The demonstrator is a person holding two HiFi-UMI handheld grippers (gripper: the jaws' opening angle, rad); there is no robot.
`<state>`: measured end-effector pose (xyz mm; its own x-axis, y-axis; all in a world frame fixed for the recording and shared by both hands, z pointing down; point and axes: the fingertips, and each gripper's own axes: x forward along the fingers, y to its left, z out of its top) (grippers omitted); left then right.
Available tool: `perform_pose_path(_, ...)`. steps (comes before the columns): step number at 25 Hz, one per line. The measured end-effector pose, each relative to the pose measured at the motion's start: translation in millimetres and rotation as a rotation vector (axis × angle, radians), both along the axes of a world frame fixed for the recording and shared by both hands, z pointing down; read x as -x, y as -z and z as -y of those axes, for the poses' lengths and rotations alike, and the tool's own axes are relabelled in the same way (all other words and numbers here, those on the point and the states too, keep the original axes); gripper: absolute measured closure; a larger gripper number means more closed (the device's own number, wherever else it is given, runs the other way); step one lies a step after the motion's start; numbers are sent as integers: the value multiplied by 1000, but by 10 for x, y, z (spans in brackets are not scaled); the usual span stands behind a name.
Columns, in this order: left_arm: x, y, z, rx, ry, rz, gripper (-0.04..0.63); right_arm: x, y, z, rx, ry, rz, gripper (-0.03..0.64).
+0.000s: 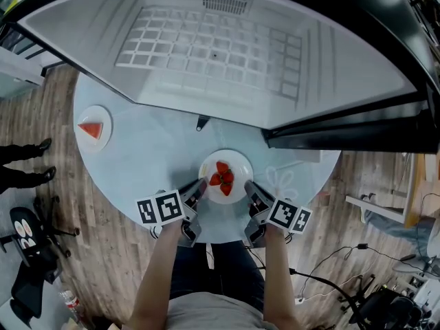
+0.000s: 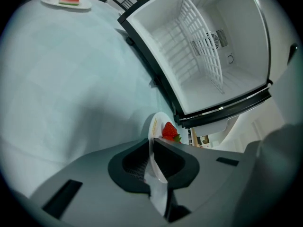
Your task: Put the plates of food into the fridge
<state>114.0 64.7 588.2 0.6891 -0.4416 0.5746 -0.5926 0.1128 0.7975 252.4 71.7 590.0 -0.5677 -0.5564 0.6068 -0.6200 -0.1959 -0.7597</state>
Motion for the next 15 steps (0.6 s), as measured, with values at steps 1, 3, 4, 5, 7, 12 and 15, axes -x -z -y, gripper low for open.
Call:
perform_pose_path(1,2,35,18,-11,9,-15,560,-3,17,14,-2,-10,17,571)
perform_pose_path(3,12,99,47,-25,24,-33,563,3,67,45,-11,-21,45,574)
perform_pose_path(4,23,131,59,-32,31,-38,563,13,99,60,-18,-23,55,574)
perform_pose_path(5,38,166,70,-39,38,-40,563,27,136,77,-26,-23,64,575)
perform_pose_path(7,79,242,91,-49,55,-42,563,64,217,112,-41,-24,85,577)
perform_pose_path(12,218,440,146,-54,114,-53,563,191,457,232,-76,-5,138,581)
perform_pose_path(15,305,602,176,-60,159,-72,563,273,632,321,-92,10,167,584)
